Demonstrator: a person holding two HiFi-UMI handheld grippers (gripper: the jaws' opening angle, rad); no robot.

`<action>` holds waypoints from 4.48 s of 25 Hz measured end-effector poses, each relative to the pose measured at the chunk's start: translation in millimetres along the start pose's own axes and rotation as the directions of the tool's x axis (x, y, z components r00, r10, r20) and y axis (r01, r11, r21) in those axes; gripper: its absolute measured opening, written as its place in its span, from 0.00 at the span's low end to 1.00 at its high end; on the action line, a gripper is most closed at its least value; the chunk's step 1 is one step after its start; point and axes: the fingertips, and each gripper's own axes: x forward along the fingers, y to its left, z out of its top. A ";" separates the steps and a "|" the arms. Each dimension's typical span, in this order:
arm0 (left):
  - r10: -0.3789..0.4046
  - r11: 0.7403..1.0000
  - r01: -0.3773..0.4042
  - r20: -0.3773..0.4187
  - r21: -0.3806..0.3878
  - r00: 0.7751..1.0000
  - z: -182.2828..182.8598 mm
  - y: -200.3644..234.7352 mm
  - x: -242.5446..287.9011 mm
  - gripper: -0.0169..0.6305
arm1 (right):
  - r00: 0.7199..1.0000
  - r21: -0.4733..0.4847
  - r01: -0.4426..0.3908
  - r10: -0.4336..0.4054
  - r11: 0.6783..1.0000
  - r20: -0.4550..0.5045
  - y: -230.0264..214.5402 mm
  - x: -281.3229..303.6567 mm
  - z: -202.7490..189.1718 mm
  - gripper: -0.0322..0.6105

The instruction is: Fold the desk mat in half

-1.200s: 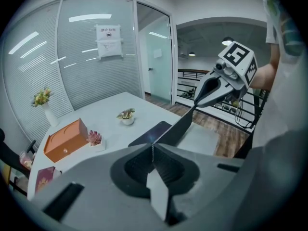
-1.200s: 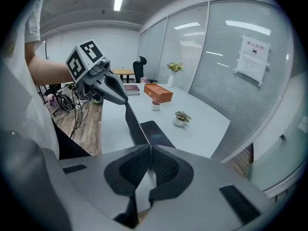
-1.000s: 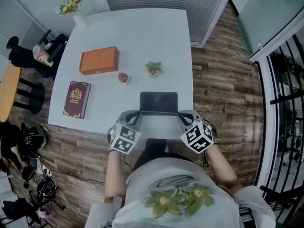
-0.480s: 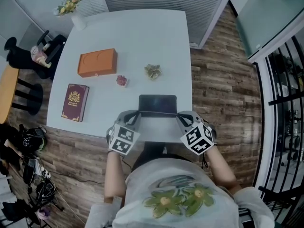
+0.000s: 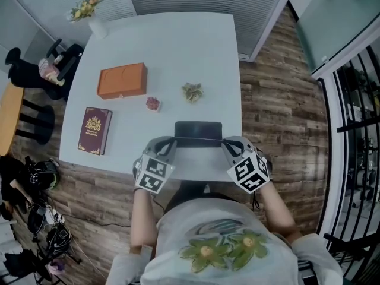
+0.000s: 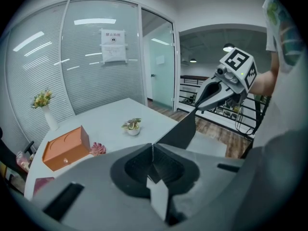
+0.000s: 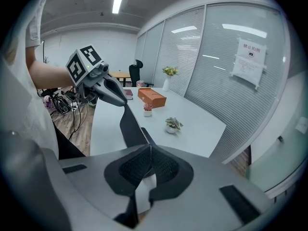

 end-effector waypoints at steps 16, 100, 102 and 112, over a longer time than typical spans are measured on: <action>0.003 1.000 -0.003 0.008 0.020 1.000 21.2 18.0 13.4 0.05 | 1.000 0.017 0.020 -0.020 1.000 0.012 -25.8 7.1 8.4 0.09; -0.100 0.994 0.105 -0.118 0.032 0.988 31.1 69.8 112.3 0.05 | 0.991 0.151 0.017 0.002 0.988 -0.130 -104.3 94.3 -12.8 0.09; -0.104 0.994 0.109 -0.127 0.033 0.986 28.0 69.9 115.8 0.05 | 0.990 0.151 0.014 0.007 0.988 -0.138 -104.3 98.8 -16.0 0.09; -0.103 0.994 0.110 -0.169 0.030 0.980 9.7 67.1 135.1 0.05 | 0.985 0.163 -0.002 0.031 0.987 -0.171 -101.4 119.3 -34.9 0.09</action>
